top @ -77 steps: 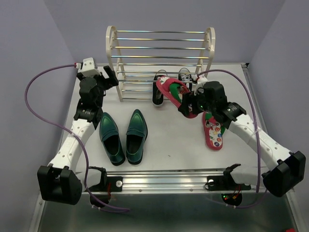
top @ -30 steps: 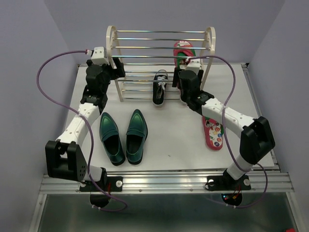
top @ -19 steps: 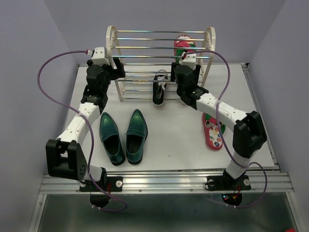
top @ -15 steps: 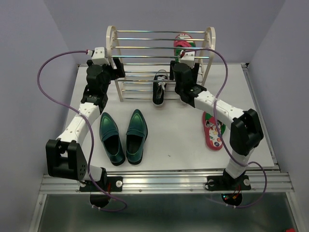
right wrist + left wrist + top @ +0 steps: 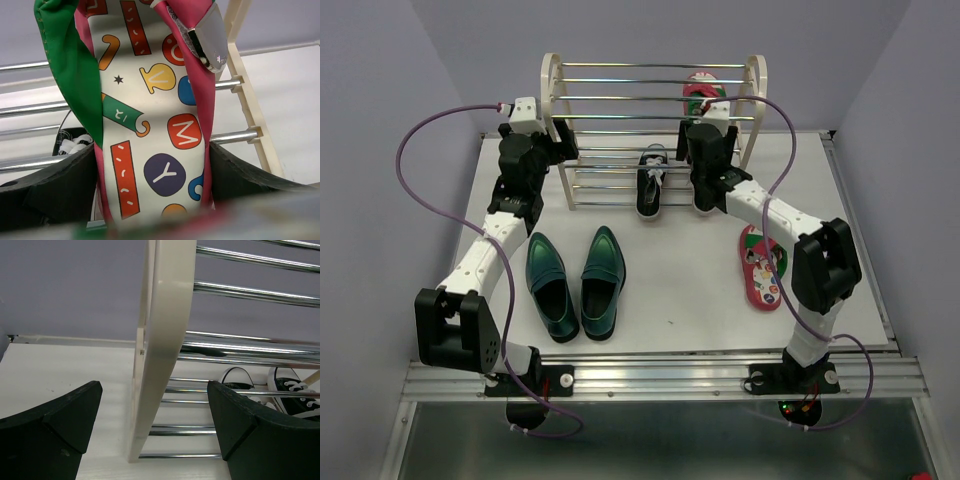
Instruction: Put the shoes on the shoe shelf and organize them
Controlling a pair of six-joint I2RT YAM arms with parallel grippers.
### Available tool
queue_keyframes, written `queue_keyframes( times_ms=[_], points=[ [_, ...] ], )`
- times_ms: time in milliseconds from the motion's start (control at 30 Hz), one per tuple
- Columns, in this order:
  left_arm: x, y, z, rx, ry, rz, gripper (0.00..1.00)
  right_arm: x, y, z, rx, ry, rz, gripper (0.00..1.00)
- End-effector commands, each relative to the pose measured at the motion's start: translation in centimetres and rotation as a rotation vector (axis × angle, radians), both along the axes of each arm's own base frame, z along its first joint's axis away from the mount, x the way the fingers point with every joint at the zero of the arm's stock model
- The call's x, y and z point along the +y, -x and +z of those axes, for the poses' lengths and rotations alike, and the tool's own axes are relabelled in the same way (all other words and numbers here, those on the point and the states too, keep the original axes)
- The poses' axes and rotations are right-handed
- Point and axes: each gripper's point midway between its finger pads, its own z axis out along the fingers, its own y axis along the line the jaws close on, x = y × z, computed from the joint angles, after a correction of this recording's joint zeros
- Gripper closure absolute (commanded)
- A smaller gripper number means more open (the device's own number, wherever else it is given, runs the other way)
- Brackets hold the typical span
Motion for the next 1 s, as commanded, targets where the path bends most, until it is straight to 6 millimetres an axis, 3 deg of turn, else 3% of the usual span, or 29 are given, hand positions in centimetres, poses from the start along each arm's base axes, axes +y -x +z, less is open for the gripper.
queue_keyframes(
  times_ms=[0, 133, 167, 333, 367, 433, 667, 967],
  points=[
    [0.2, 0.5, 3.8, -0.113, 0.004, 0.009, 0.01, 0.1, -1.2, 4.5, -0.128, -0.101, -0.015, 0.74],
    [0.2, 0.6, 4.0, -0.117, 0.003, 0.007, 0.01, -0.5, -1.3, 3.9, -0.119, -0.099, -0.033, 0.68],
    [0.2, 0.6, 4.0, -0.118, 0.002, 0.006, 0.01, -0.5, -1.3, 3.8, -0.119, -0.102, -0.036, 0.58],
    [0.2, 0.9, 4.4, -0.125, 0.009, 0.007, 0.01, -0.5, -0.7, 3.7, -0.108, -0.114, -0.017, 0.33],
    [0.2, 1.0, 4.5, -0.127, 0.012, 0.007, 0.01, -0.7, -0.5, 4.1, -0.115, -0.12, -0.024, 0.22],
    [0.2, 1.2, 4.7, -0.126, 0.02, 0.008, 0.01, -0.8, -0.2, 4.3, -0.118, -0.13, -0.024, 0.15],
    [0.1, 1.9, 4.9, -0.113, 0.052, 0.001, 0.01, -1.1, 0.5, 5.3, -0.12, -0.136, -0.015, 0.0],
    [0.3, 3.0, 4.8, -0.088, 0.096, 0.01, 0.01, -0.7, 1.5, 6.1, -0.105, -0.139, 0.037, 0.0]
  ],
)
